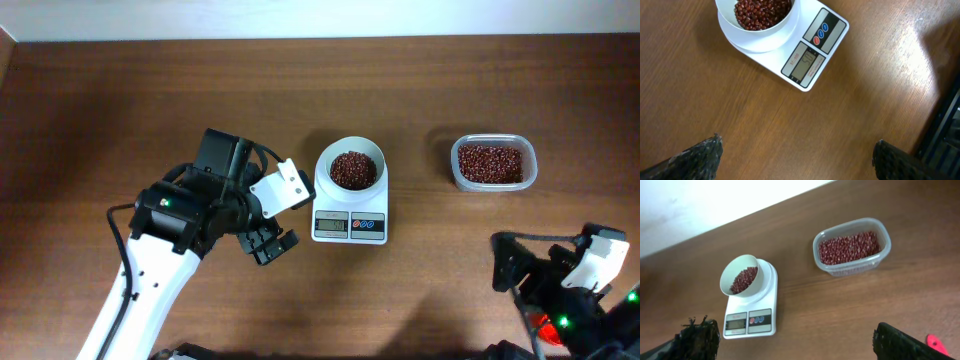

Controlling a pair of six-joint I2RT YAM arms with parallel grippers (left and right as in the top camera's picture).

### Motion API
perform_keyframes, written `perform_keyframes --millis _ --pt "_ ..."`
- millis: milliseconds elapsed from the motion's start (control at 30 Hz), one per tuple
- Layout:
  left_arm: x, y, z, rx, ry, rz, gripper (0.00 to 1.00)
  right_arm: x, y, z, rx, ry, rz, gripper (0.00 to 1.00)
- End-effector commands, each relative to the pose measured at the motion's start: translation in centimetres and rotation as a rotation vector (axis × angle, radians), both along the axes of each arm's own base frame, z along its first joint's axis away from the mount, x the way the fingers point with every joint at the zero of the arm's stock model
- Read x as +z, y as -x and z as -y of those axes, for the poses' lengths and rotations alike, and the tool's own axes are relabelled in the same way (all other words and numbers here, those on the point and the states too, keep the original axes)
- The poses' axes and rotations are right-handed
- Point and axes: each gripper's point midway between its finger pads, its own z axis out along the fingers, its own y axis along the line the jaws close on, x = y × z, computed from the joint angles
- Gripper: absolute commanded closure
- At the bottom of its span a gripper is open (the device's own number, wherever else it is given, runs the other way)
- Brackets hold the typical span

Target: Scoop and weigh 50g on scale

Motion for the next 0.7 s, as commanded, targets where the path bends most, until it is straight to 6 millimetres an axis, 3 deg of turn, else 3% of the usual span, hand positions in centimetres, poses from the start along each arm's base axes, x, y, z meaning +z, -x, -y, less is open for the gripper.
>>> perform_keyframes --millis 0,100,200,400,567,667 --pt "0.6 -0.1 0.2 -0.015 0.013 0.016 0.01 0.6 1.4 1.6 -0.163 0.039 0.036 0.01" --pt "0.6 -0.1 0.2 -0.015 0.013 0.016 0.01 1.0 1.3 1.8 -0.161 0.121 0.174 0.01" --pt "0.6 -0.1 0.2 -0.015 0.013 0.016 0.01 -2.3 -0.2 2.3 -0.164 0.177 0.289 0.01" --pt "0.6 -0.1 0.2 -0.015 0.013 0.016 0.01 -4.6 -2.1 0.3 -0.049 0.167 0.352 0.01" --pt "0.6 -0.1 0.2 -0.015 0.013 0.016 0.01 -6.0 -4.2 0.2 -0.040 0.166 0.409 0.01" --pt "0.6 -0.1 0.2 -0.015 0.013 0.016 0.01 -7.5 -5.5 -1.5 0.106 0.293 0.480 0.01"
